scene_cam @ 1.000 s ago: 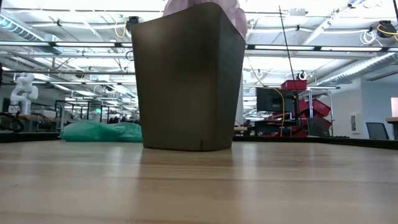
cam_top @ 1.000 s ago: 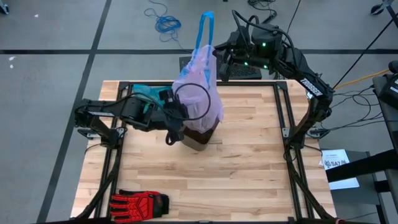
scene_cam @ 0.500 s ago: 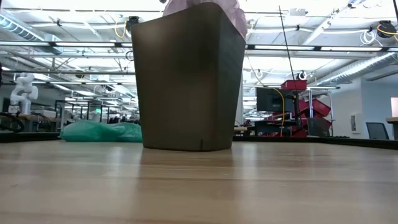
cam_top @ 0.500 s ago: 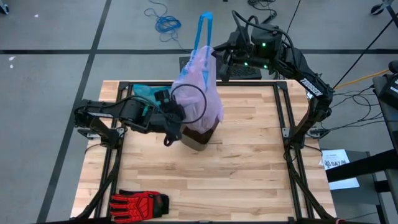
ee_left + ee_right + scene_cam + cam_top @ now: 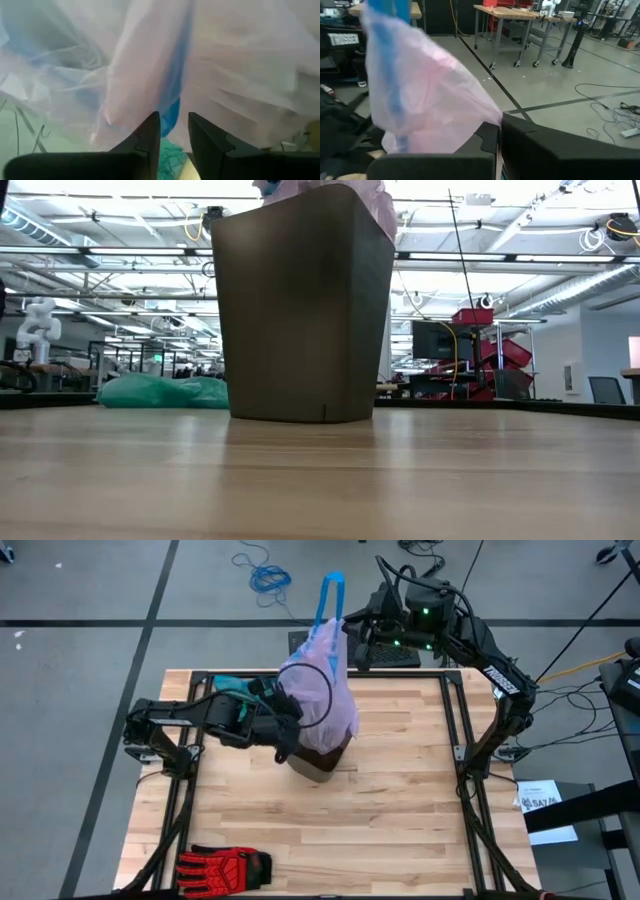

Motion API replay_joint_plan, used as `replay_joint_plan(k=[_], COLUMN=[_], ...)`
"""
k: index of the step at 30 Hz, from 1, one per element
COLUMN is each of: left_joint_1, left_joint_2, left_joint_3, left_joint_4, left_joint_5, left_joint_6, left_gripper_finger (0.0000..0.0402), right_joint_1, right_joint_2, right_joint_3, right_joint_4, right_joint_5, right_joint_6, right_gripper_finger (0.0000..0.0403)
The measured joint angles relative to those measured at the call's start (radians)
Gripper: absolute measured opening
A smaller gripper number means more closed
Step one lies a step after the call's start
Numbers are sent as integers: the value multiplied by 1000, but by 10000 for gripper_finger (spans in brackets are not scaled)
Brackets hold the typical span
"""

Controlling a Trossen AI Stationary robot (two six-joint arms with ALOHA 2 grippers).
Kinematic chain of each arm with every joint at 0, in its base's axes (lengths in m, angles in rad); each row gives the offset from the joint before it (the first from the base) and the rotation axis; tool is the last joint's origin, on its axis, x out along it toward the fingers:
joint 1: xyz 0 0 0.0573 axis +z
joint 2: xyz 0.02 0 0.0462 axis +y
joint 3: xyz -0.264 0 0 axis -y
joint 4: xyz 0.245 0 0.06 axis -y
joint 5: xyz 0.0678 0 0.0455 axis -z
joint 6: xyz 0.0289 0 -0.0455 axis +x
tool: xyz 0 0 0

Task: Place trash/remove bag and relplace
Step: Remove the pink trash bag from the black trash bin

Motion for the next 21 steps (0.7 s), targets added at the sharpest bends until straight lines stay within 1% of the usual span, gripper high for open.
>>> replay_joint_plan(k=[2, 4, 5, 6, 11, 14, 17, 21], left_joint_1=[8, 9, 9, 5, -21, -39, -56, -62], left_joint_2=[0, 0, -1, -6, -50, -88, -115, -130], left_joint_3=[0, 0, 0, 0, 0, 5, 64, 176], left_joint_4=[4, 6, 6, 6, 17, 35, 42, 45], left_joint_5=[0, 0, 6, 17, 49, 87, 103, 103], left_joint_6=[-7, -5, -3, -4, -13, -14, -15, -14], left_gripper_finger=[70, 29, 15, 9, 2, 1, 1, 1], right_joint_1=[0, 0, 0, 0, -5, -9, -16, -26], right_joint_2=[-4, -10, -12, -15, -24, -25, -25, -23], right_joint_3=[0, 0, 0, 0, 0, 0, 0, 0], right_joint_4=[2, 3, 6, 8, 9, 8, 4, -12], right_joint_5=[-1, -1, -1, -1, -1, 1, 3, 3], right_joint_6=[0, 0, -1, -2, -6, -5, -3, 1], right_gripper_finger=[0, 0, 0, 0, 0, 0, 0, 0])
